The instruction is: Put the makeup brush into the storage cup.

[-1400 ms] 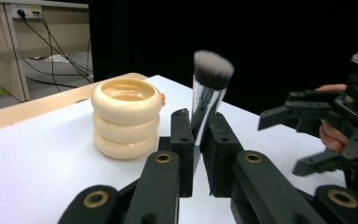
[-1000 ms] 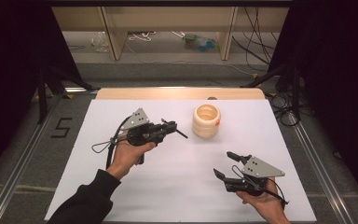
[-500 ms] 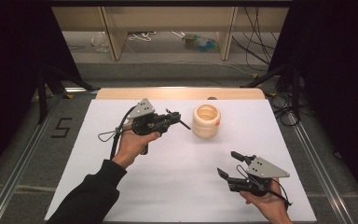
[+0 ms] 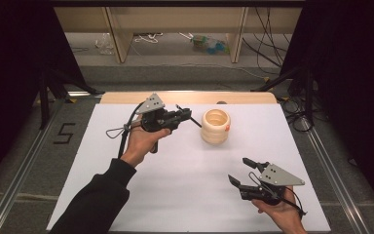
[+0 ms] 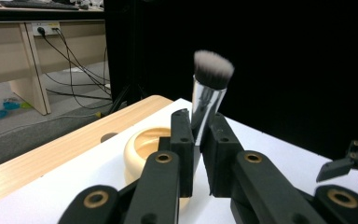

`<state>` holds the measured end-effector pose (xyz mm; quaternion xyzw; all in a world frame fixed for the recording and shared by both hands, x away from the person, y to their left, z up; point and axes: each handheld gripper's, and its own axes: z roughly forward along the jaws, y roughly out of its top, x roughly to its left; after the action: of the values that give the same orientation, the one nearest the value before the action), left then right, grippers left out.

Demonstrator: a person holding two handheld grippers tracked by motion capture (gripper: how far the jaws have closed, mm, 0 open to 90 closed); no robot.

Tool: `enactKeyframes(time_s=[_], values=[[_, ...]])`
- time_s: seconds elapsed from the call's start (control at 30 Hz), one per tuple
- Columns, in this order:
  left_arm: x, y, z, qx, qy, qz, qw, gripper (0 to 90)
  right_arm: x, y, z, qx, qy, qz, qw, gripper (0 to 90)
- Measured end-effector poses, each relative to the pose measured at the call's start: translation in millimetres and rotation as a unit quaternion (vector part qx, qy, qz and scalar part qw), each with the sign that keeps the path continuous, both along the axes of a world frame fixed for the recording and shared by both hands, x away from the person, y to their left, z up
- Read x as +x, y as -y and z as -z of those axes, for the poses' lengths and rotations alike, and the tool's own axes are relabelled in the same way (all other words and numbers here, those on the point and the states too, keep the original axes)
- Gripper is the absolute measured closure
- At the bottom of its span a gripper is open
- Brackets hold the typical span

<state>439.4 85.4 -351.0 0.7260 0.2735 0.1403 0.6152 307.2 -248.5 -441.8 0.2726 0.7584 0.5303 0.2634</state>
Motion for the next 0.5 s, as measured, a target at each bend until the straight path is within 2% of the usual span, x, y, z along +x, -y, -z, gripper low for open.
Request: enactKeyframes(time_s=[0.3, 0.5], values=[[9.9, 9.5, -1.8, 0.006, -0.004, 0.0, 1.0, 83.0, -0.5, -0.8, -0.7, 0.0, 0.001, -0.003, 1.0, 27.5], [16.4, 13.5, -4.5, 0.008, -0.002, -0.001, 1.0, 83.0, -2.0, 0.0, -2.4, -0.01, -0.011, -0.005, 0.9999, 27.5]])
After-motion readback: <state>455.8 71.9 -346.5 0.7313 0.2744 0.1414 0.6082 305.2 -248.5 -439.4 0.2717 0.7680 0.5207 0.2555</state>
